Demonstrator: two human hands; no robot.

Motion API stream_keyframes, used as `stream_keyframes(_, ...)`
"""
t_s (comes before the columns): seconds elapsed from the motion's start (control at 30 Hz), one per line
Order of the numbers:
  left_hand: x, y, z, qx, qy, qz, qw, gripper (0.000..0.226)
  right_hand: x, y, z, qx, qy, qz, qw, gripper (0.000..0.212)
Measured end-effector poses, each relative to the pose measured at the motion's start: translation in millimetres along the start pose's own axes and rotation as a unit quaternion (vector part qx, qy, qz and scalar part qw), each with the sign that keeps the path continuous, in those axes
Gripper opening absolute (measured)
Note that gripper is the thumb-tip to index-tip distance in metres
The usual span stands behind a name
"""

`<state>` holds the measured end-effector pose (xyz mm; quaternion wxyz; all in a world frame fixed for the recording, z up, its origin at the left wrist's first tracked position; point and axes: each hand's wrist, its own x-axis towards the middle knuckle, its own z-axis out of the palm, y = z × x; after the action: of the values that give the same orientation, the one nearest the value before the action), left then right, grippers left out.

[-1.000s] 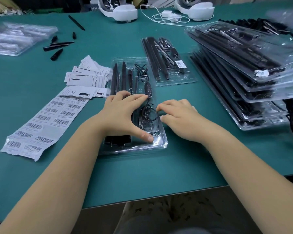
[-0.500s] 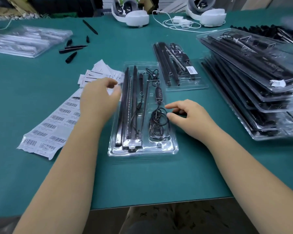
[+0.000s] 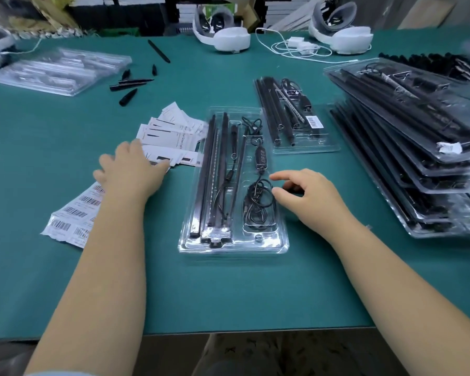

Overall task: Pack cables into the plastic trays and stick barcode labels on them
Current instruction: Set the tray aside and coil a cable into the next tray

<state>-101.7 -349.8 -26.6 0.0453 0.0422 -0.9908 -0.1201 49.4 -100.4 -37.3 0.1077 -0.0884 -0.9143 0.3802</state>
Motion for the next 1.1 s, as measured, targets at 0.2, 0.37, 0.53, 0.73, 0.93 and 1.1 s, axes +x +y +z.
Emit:
stream_keyframes(0.2, -2.8, 16.8, 7.4, 0.005, 0.036, 0.084, 0.996, 0.032, -1.0, -0.2, -1.2, 0.006, -0.004, 0.000, 1.000, 0.023)
stream_keyframes(0.37, -10.8, 21.2, -4.0, -0.115, 0.166, 0.135, 0.970, 0.031, 0.1, 1.5, 0.2, 0.000, -0.001, -0.006, 1.000, 0.025)
stream_keyframes(0.53, -45.0, 41.5, -17.8, -0.345, 0.304, 0.288, 0.840, 0.021, -0.5, 1.8, -0.5, 0.031, 0.046, -0.020, 0.998, 0.039)
stream_keyframes(0.73, -92.2, 66.5, -19.5, -0.523, 0.134, 0.401, 0.740, 0.019, -8.6, -7.2, -2.2, 0.190, 0.062, -0.024, 0.980, 0.037)
stream_keyframes(0.93, -103.1, 73.3, -9.3, -0.394, -0.040, 0.495, 0.773, 0.015, -5.8, -8.5, -10.5, 0.346, 0.023, 0.058, 0.936, 0.023)
stream_keyframes(1.1, -100.5, 68.5, -10.6, -0.198, -0.165, 0.511, 0.820, 0.057, -0.8, 1.0, -9.2, 0.327, 0.121, 0.098, 0.932, 0.020)
